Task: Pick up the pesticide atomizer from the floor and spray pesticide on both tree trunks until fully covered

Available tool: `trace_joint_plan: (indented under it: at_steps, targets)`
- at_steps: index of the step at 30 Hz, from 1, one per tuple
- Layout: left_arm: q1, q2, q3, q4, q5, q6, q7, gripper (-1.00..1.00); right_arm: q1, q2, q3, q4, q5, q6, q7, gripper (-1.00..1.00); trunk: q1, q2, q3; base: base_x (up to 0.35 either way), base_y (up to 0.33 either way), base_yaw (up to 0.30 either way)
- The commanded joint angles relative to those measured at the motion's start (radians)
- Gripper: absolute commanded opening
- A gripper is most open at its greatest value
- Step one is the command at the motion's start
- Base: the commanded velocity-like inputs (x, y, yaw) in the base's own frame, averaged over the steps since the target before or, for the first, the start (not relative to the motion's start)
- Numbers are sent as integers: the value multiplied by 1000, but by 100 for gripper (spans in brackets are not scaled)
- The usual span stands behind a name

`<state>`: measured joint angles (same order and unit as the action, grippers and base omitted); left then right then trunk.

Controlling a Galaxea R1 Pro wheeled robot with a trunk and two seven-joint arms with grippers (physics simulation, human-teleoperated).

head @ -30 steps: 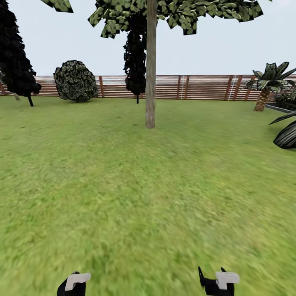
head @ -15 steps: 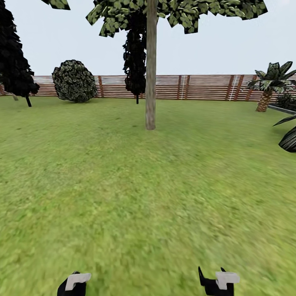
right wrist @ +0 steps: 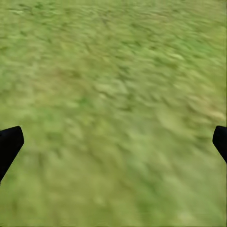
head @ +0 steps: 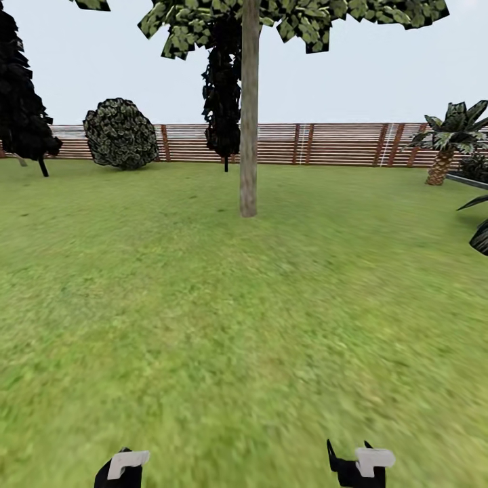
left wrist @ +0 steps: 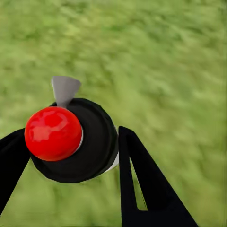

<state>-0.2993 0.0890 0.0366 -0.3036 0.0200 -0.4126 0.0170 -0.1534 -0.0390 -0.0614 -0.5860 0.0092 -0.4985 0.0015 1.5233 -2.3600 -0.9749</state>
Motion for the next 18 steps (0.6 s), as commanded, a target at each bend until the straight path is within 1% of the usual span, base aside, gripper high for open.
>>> trace_joint_plan:
  at_steps: [1,18]
  targets:
    - [0,0,0,0,0,0,0,-100,0,0,0,0,0,0,0,100,0,0,0,340,0,0]
    - [0,0,0,0,0,0,0,-100,0,0,0,0,0,0,0,100,0,0,0,340,0,0]
